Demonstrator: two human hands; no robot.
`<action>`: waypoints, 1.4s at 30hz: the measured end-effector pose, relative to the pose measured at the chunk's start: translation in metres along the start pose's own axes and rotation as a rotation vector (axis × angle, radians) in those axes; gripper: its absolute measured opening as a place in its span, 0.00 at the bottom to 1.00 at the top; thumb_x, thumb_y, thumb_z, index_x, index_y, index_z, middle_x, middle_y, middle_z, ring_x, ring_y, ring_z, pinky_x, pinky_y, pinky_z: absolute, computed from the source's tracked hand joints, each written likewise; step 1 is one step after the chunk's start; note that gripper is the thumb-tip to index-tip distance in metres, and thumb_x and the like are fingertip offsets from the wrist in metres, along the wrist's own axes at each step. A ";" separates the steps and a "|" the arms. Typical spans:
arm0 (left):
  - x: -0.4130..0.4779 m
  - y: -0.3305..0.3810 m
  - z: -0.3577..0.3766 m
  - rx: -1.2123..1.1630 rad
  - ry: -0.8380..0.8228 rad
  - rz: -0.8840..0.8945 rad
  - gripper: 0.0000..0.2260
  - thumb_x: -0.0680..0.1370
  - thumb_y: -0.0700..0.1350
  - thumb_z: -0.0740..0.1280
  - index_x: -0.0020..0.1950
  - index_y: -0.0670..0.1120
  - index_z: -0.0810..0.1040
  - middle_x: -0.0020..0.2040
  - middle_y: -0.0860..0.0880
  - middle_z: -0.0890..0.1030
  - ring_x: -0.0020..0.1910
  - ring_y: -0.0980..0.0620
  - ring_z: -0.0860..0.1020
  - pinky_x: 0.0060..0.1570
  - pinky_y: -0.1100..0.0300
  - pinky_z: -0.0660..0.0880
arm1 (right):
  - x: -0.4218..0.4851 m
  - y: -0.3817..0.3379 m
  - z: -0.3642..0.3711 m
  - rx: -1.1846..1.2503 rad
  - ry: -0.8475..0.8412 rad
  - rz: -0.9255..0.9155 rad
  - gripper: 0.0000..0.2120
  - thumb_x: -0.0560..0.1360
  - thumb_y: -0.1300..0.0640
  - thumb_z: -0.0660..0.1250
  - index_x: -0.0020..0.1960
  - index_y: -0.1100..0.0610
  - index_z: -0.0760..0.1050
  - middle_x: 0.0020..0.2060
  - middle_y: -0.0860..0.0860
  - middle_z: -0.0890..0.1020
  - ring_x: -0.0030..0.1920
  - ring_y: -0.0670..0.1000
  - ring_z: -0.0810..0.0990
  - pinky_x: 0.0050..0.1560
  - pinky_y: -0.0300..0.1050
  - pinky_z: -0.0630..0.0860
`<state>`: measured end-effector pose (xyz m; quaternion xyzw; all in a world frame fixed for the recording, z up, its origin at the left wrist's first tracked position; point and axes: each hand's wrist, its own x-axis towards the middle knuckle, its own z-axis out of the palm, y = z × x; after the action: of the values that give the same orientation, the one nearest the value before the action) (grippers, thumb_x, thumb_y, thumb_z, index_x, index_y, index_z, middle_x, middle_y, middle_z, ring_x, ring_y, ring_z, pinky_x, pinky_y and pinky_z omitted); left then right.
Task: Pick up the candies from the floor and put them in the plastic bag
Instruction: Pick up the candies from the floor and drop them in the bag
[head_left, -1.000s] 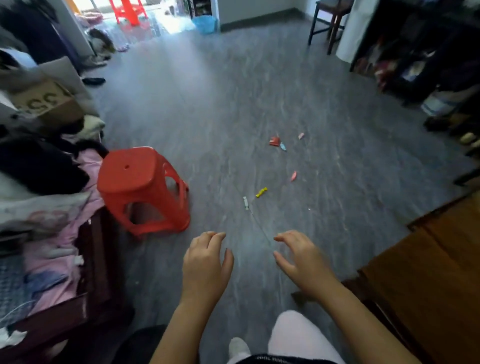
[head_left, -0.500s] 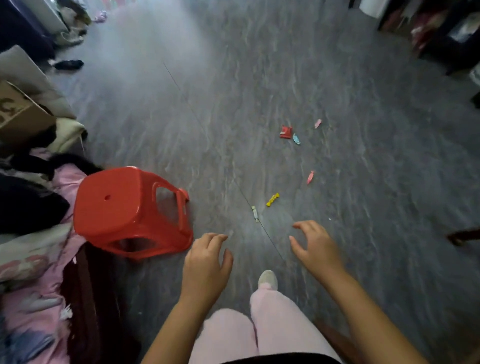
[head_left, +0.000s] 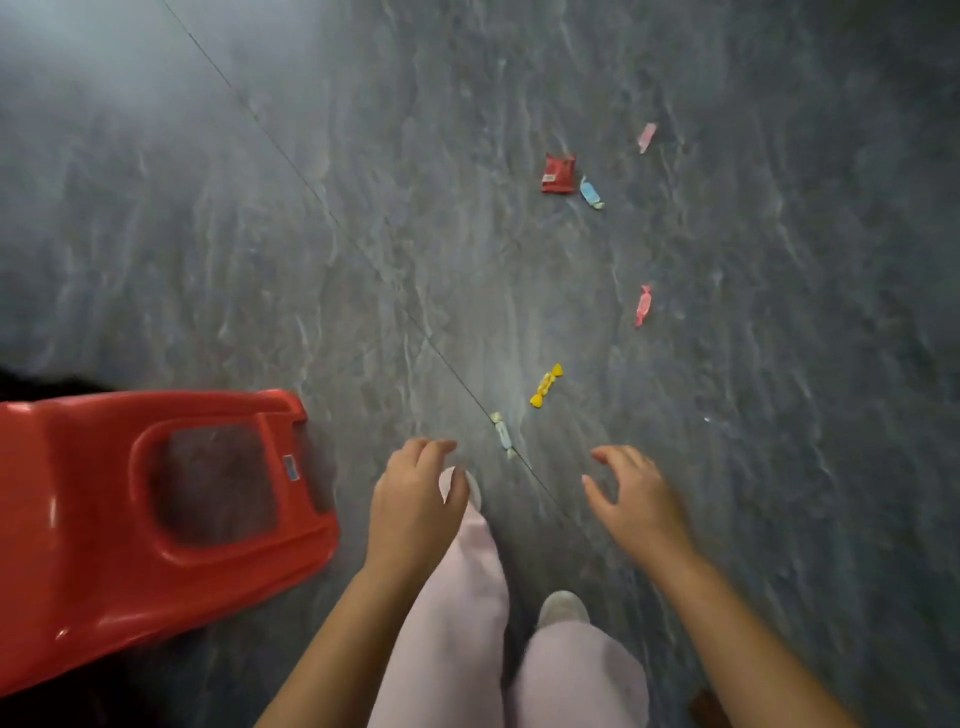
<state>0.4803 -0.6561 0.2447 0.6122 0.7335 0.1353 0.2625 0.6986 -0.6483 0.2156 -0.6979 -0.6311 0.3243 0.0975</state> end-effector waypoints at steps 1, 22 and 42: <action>0.022 -0.015 0.016 0.010 0.005 0.027 0.11 0.71 0.41 0.67 0.52 0.41 0.78 0.49 0.43 0.80 0.47 0.42 0.78 0.45 0.52 0.73 | 0.021 0.010 0.022 0.021 0.005 0.021 0.14 0.69 0.56 0.64 0.51 0.63 0.76 0.47 0.61 0.81 0.49 0.61 0.78 0.51 0.50 0.74; 0.133 -0.233 0.253 0.031 0.067 0.015 0.18 0.71 0.51 0.58 0.53 0.43 0.77 0.49 0.47 0.80 0.47 0.47 0.77 0.45 0.56 0.73 | 0.293 0.191 0.306 -0.098 0.086 0.196 0.22 0.69 0.53 0.69 0.60 0.59 0.69 0.54 0.63 0.73 0.53 0.64 0.74 0.52 0.56 0.71; 0.153 -0.201 0.378 -0.003 -0.224 0.041 0.10 0.74 0.46 0.66 0.53 0.44 0.75 0.49 0.47 0.77 0.50 0.47 0.75 0.44 0.54 0.70 | 0.219 0.230 0.262 0.165 0.020 -0.074 0.14 0.68 0.65 0.68 0.53 0.56 0.75 0.43 0.50 0.71 0.40 0.51 0.74 0.39 0.40 0.69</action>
<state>0.5052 -0.5966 -0.2051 0.6381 0.6866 0.0723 0.3409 0.7345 -0.5550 -0.1839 -0.6667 -0.6268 0.3644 0.1727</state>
